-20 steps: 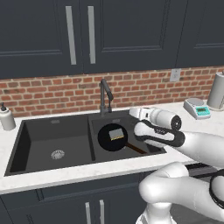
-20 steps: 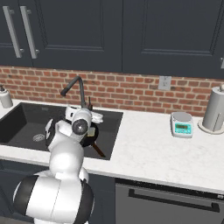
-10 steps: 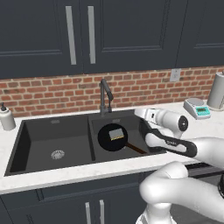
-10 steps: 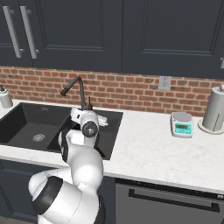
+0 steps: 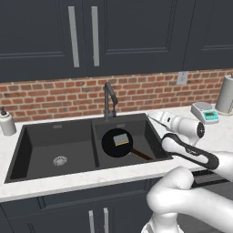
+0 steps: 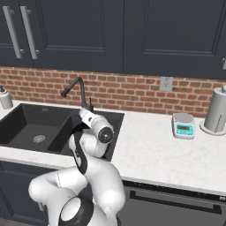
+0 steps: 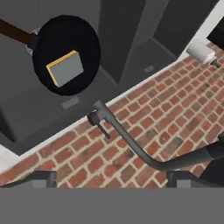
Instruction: Pick the pan and sponge and place them into the sink. Then turn on the water.
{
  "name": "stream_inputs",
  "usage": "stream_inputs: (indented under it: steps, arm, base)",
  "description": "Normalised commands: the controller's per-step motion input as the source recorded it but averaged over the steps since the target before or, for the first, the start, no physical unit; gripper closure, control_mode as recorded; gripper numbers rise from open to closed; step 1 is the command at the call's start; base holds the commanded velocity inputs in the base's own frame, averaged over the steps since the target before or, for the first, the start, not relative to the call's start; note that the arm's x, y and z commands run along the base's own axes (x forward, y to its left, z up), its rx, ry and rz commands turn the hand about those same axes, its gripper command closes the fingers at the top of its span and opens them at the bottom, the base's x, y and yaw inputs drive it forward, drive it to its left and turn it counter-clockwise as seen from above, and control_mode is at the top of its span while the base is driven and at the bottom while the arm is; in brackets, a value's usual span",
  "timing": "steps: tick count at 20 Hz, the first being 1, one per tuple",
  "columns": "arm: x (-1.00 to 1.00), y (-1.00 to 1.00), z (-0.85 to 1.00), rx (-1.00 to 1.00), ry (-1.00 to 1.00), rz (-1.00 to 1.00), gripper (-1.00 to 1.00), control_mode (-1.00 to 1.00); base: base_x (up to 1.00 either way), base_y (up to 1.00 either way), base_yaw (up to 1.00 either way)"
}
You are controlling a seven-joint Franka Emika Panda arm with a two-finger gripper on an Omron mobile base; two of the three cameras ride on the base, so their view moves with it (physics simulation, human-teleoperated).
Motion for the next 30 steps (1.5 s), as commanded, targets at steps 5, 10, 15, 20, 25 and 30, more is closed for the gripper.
stream_inputs:
  steps: [5, 10, 15, 20, 25, 30]
  arm:
    - [0.0, -0.04, 0.01, 0.2, 0.19, 0.03, -1.0, -1.0]
    - [0.06, 0.0, 0.04, 0.2, 0.28, 0.0, -1.0, -1.0]
    - [0.13, 0.0, 0.0, 0.16, 0.3, 0.0, -1.0, -1.0]
    - [0.17, 0.0, -0.02, 0.16, 0.33, 0.0, -1.0, -1.0]
    - [0.09, 0.0, -0.12, 0.18, 0.27, 0.0, -1.0, -1.0]
    - [0.07, 0.01, -0.13, 0.16, 0.14, 0.0, -1.0, -1.0]
  base:
    - [0.0, 0.0, 0.0]
    - [0.0, 0.0, 0.0]
    - [0.0, 0.0, 0.0]
    - [0.0, 0.0, 0.0]
    - [0.0, 0.0, 0.0]
    - [0.0, 0.0, 0.0]
